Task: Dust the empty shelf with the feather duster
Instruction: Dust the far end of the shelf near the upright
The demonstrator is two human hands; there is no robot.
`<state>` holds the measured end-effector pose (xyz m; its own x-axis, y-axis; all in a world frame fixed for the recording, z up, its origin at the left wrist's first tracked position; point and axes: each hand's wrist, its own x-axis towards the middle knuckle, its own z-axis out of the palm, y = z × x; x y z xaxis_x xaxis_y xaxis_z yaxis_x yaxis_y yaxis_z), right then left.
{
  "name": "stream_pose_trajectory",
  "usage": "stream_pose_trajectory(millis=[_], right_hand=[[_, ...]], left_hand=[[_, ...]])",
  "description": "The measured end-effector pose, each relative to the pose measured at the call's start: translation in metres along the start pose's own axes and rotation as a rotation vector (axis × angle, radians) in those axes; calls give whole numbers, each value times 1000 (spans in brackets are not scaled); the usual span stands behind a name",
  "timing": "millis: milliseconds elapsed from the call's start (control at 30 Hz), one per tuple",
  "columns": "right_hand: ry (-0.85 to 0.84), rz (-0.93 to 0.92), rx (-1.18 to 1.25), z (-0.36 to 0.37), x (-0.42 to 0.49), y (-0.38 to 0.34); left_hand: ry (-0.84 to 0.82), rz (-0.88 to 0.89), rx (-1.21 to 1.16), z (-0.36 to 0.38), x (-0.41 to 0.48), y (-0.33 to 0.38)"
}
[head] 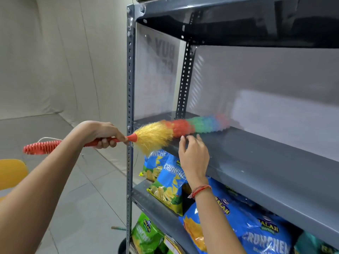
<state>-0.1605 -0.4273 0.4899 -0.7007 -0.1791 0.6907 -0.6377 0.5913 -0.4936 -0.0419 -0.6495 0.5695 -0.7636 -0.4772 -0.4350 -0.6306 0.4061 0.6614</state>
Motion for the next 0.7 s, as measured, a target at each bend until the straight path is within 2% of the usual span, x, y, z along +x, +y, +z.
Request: stream_pose_trajectory(millis=[100, 233, 367, 467, 567, 700], right_hand=[[-42, -4, -31, 6, 0, -3], [-44, -1, -63, 8, -2, -2], [-53, -18, -119, 10, -1, -2], [-126, -27, -179, 15, -1, -2], [-197, -45, -266, 19, 0, -1], [-246, -79, -341, 20, 1, 3]], left_hand=[[113, -32, 9, -3, 7, -3], [370, -48, 49, -4, 18, -10], [646, -34, 192, 12, 29, -10], [820, 3, 298, 37, 39, -6], [900, 47, 343, 60, 50, 5], [909, 111, 387, 80, 62, 23]])
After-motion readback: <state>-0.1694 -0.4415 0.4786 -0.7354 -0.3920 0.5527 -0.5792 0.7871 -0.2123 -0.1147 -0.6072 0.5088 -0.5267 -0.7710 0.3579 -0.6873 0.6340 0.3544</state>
